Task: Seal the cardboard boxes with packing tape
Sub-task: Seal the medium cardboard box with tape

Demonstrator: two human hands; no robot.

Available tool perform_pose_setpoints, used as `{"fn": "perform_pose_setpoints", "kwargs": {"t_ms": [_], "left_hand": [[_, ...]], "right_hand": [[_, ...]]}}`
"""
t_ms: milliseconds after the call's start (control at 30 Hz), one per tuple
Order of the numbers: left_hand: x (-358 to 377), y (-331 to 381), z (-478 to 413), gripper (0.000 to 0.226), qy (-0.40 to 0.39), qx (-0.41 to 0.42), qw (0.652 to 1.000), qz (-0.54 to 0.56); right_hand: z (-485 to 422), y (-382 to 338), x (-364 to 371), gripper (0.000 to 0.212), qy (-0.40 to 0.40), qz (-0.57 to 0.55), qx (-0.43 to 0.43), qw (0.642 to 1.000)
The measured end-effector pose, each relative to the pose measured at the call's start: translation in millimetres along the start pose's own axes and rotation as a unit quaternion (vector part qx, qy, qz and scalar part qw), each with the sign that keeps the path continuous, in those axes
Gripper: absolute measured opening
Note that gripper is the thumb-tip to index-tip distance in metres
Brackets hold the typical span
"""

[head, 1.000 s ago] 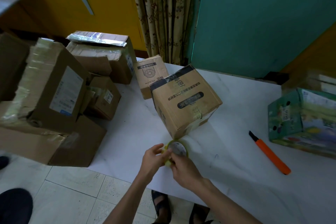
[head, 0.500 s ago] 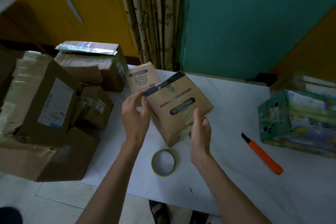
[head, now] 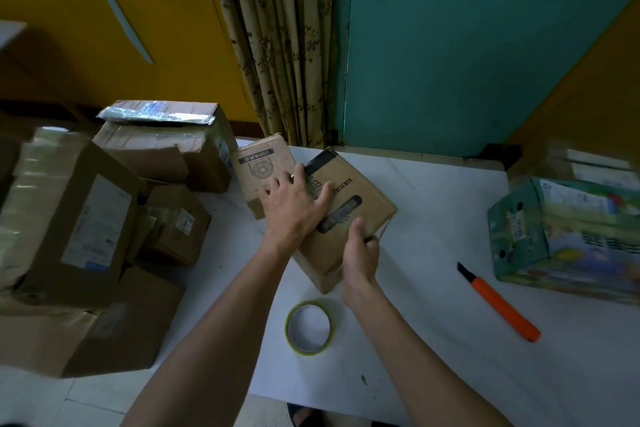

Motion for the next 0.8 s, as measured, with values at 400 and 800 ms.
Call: {"fn": "perform_pose_setpoints", "kwargs": {"t_ms": [400,800], "left_hand": [[38,17,12,0.066,-0.165,-0.080,0.901,0.393],[38,-5,19,0.061,-0.236,-0.090,0.774,0.581]], "right_hand": [[31,-38,-23,0.074,-0.031,0.396,-0.280,0.874],[-12,5,-12,0.068,-0.080,0.599,-0.272,0.749]]}}
Point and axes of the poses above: each hand's wrist, its own z-axis away from the middle knuckle, its own x-axis out of the palm, y = z × x, the point moved 1 cm from there along -z, towards the middle knuckle, and after that the axes turned 5 degrees about -y, right-handed, at the moved point
